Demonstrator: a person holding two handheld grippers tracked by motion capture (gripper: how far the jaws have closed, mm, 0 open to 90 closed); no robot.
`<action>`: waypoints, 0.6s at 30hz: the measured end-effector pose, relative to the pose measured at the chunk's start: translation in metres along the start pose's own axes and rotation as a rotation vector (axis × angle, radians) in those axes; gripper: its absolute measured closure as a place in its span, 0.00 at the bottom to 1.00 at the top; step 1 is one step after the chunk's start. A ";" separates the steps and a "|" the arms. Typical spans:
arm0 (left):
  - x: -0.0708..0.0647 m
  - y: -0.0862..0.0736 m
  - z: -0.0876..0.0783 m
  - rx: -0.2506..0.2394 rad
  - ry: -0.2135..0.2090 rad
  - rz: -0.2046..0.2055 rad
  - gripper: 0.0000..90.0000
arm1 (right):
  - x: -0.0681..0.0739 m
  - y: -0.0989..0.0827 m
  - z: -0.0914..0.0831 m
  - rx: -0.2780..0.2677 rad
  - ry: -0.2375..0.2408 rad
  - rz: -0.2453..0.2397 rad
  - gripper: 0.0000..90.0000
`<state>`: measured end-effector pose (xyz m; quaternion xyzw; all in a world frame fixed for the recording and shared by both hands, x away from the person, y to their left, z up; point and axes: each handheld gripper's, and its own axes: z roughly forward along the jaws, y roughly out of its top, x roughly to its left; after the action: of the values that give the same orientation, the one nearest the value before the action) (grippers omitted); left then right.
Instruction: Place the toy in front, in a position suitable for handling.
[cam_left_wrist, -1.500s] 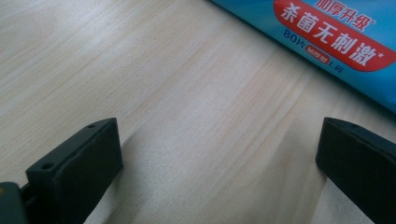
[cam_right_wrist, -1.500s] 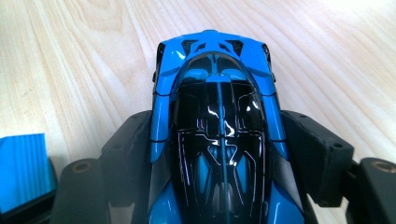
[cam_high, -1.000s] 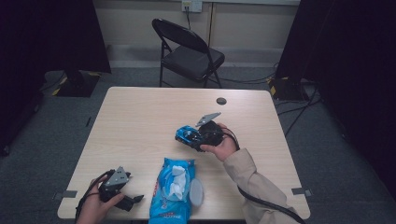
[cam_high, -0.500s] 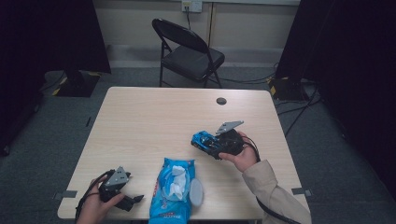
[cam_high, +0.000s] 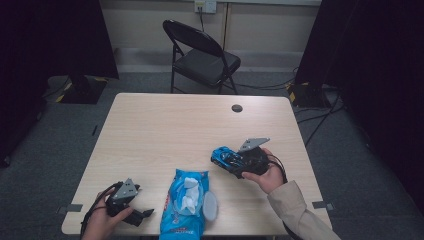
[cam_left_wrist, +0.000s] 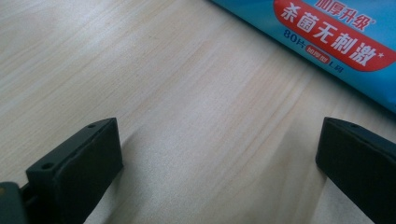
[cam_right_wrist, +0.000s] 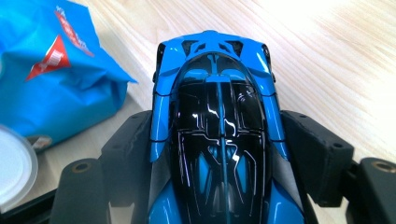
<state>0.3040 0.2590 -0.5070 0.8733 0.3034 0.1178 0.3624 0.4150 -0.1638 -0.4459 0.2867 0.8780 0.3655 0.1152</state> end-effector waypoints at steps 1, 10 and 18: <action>0.000 0.000 0.000 0.000 0.000 0.000 0.00 | 0.000 -0.003 -0.002 -0.001 -0.002 0.003 0.31; 0.000 0.000 0.000 0.000 -0.001 0.000 0.00 | 0.009 -0.025 -0.011 0.001 -0.016 -0.006 0.31; 0.000 0.000 0.000 0.001 0.000 0.000 0.00 | 0.015 -0.053 -0.011 0.008 -0.029 0.003 0.31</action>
<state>0.3040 0.2590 -0.5069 0.8736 0.3032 0.1177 0.3621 0.3759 -0.1917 -0.4756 0.2936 0.8773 0.3579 0.1265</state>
